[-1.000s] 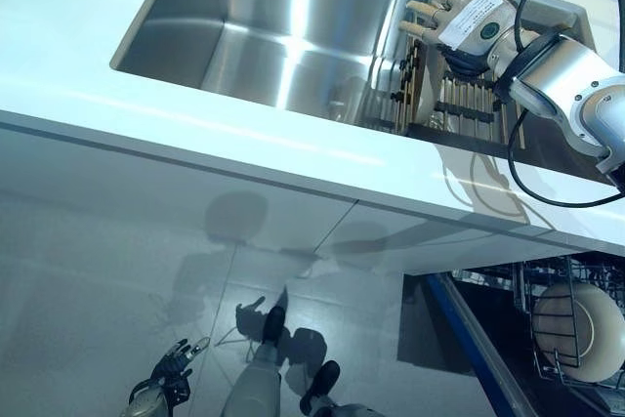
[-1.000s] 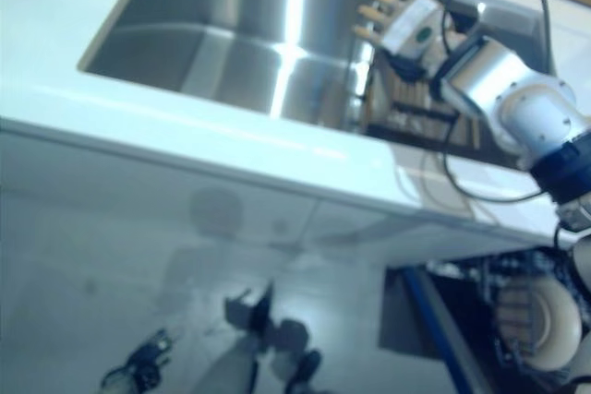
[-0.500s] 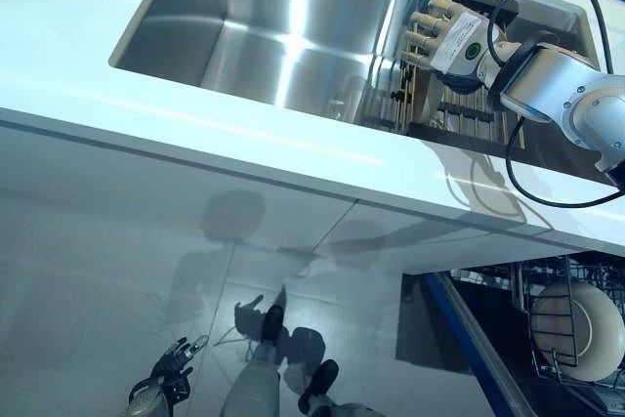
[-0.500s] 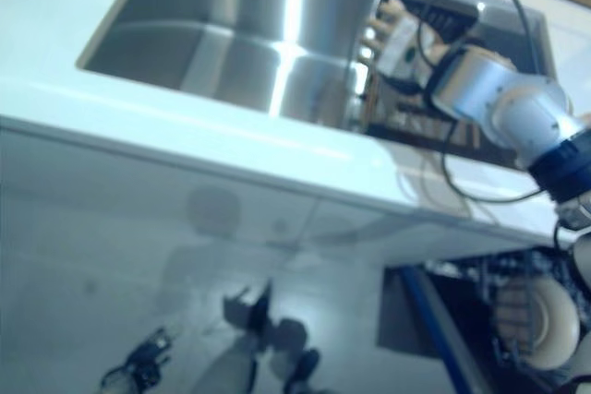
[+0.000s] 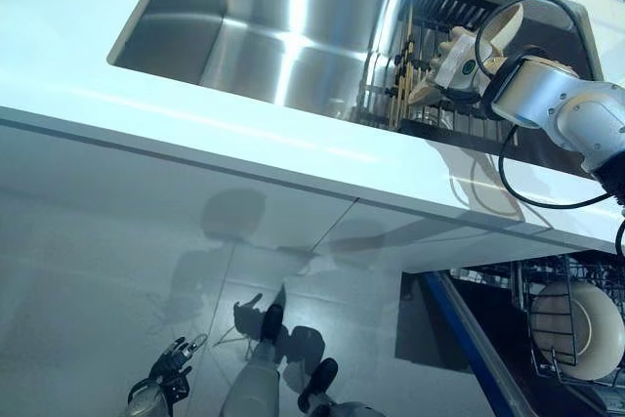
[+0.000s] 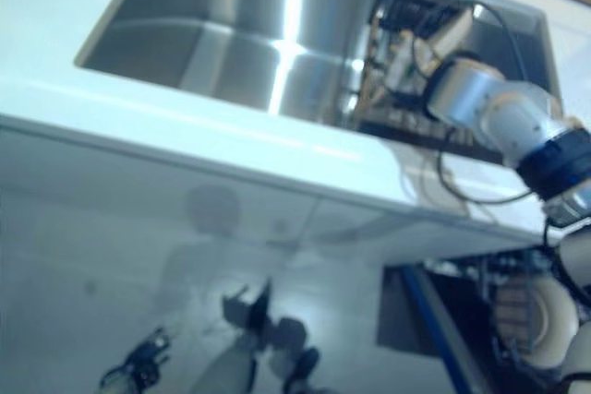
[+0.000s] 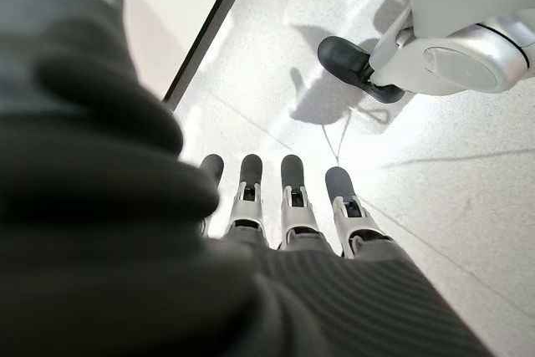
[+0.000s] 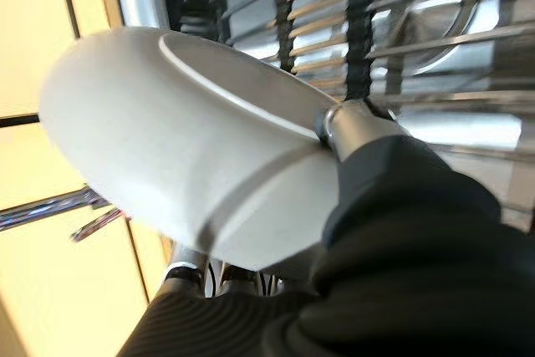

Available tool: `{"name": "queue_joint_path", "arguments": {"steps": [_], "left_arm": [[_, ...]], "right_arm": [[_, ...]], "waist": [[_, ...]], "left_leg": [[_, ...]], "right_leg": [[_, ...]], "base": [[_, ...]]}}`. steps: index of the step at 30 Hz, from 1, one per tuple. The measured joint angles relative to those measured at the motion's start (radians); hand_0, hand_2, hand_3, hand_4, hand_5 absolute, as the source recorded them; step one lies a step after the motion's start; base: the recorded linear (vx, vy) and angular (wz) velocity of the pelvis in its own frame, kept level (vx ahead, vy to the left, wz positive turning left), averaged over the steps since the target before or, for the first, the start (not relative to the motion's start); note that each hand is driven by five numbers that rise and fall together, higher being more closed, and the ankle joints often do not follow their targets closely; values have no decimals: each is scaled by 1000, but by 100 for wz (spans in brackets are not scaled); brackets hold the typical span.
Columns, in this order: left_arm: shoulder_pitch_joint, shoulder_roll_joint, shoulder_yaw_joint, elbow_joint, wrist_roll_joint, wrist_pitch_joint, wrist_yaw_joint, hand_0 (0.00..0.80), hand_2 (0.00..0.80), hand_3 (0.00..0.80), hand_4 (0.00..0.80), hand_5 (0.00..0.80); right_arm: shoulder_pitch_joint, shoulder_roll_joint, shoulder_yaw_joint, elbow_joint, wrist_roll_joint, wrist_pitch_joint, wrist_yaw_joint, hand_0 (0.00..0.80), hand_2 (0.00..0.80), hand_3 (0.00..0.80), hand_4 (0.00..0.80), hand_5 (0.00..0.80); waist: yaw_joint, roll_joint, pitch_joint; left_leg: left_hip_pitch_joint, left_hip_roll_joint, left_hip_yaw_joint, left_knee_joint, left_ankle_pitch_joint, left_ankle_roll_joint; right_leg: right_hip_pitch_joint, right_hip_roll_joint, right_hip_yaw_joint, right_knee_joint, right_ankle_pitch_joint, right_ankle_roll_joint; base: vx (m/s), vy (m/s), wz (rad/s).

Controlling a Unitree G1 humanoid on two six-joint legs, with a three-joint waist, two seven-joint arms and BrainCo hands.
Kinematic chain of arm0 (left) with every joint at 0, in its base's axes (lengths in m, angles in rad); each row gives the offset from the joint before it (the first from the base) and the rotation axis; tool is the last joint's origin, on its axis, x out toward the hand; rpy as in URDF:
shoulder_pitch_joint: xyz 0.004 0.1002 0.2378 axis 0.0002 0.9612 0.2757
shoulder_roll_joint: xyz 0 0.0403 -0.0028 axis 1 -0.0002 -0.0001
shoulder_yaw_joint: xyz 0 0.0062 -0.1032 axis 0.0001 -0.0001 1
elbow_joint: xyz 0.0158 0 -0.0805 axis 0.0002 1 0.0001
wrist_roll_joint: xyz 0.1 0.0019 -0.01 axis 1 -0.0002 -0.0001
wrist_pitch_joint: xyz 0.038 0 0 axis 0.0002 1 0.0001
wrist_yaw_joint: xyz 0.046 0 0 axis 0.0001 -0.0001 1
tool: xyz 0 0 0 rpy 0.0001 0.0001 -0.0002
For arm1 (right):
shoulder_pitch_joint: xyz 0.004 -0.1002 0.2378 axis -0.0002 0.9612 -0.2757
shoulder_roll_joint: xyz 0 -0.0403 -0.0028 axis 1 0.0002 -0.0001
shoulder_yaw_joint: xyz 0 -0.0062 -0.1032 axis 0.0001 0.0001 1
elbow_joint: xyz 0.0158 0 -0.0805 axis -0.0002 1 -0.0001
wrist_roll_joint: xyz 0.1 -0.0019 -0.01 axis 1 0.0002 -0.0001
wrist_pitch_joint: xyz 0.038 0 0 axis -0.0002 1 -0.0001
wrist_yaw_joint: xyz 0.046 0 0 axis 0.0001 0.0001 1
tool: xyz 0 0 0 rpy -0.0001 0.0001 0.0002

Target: Take plates into dishwasher

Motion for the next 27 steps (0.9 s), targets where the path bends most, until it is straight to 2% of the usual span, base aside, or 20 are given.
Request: {"name": "queue_joint_path", "arguments": {"steps": [12, 17, 21, 27], "left_arm": [[0, -6, 16, 0, 0, -6, 0, 0, 0, 0, 0, 0], [-1, -31, 36, -2, 1, -7, 1, 0, 0, 0, 0, 0], [4, -42, 37, -1, 1, -8, 3, 0, 0, 0, 0, 0], [40, -60, 38, 9, 3, -8, 13, 0, 0, 0, 0, 0]], "right_arm": [[-1, -14, 1, 40, 2, 0, -23, 800, 800, 800, 800, 800], [-12, -59, 0, 35, -1, 0, -39, 800, 800, 800, 800, 800], [-12, -77, -3, 35, -2, 0, -55, 800, 800, 800, 800, 800], [-12, -81, -4, 31, 7, 0, -71, 800, 800, 800, 800, 800]], "waist": [[-2, 2, -1], [-3, 3, -7], [-11, 0, -41], [-61, 0, -134]], "left_leg": [[18, 2, 8, 1, 0, 0], [50, 4, 21, -1, -1, -1], [73, 10, 41, -2, -4, -4], [119, 19, 70, -4, -18, -8]], "right_leg": [[14, -1, 7, 0, 0, 0], [37, -1, 24, -2, 1, -1], [53, -1, 44, -1, 5, -4], [81, -1, 80, -4, 8, -7]], "base": [[-2, 2, -1], [-10, 5, -8], [-8, 16, -16], [35, 22, -17]]}}
